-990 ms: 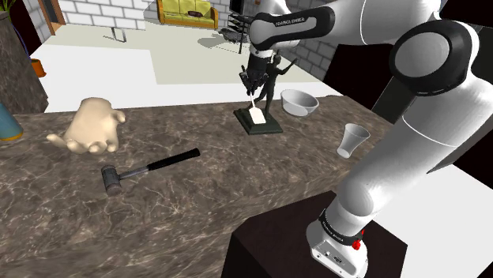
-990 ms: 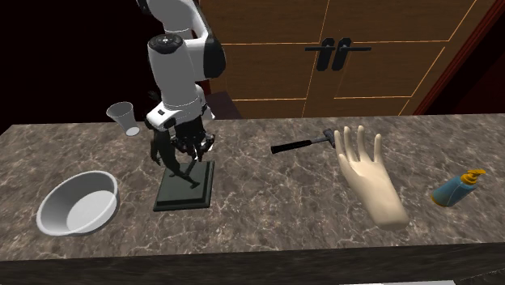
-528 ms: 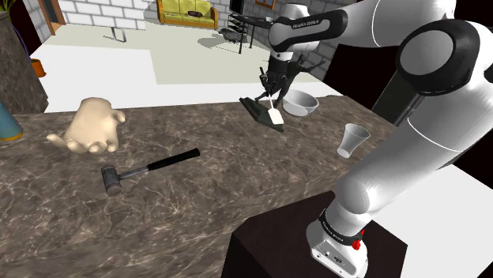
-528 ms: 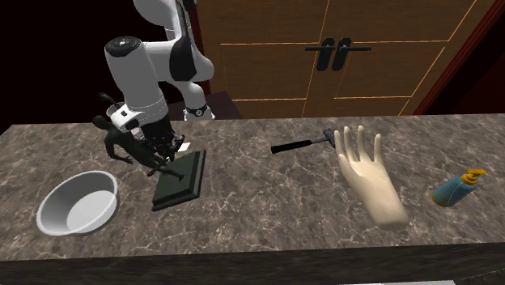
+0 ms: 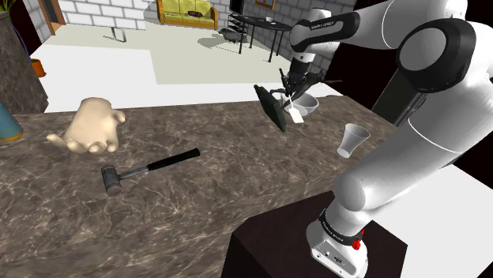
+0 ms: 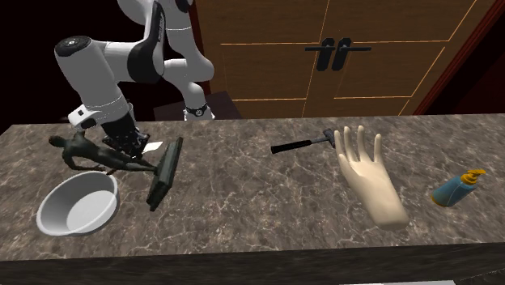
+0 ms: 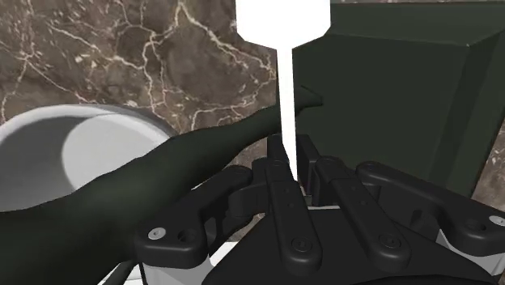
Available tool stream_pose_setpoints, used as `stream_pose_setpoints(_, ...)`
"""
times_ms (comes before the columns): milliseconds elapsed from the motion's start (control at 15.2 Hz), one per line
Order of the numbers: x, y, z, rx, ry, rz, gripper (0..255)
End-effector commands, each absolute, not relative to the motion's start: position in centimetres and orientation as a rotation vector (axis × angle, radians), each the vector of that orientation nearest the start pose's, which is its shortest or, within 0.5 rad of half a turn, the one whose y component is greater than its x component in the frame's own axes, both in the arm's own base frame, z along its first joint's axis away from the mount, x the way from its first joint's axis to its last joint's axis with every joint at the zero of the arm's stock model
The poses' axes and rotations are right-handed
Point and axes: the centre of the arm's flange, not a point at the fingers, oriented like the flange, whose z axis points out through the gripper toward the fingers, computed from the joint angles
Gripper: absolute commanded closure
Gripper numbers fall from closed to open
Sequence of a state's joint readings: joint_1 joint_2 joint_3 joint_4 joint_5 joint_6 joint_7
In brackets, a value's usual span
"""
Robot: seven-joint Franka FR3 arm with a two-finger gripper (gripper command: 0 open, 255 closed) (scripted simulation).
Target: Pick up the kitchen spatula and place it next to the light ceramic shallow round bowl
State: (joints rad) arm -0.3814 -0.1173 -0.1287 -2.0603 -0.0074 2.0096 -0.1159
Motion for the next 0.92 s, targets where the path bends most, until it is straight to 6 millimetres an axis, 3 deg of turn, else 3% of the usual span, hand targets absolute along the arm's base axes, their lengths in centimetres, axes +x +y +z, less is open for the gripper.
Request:
stream_pose_setpoints(0, 44.5, -28.5, 49.3, -3.093, 0.609, -0.103, 255)
stream_pose_setpoints(858, 36.8, -43.8, 49.3, -3.093, 0.609, -0.103, 255)
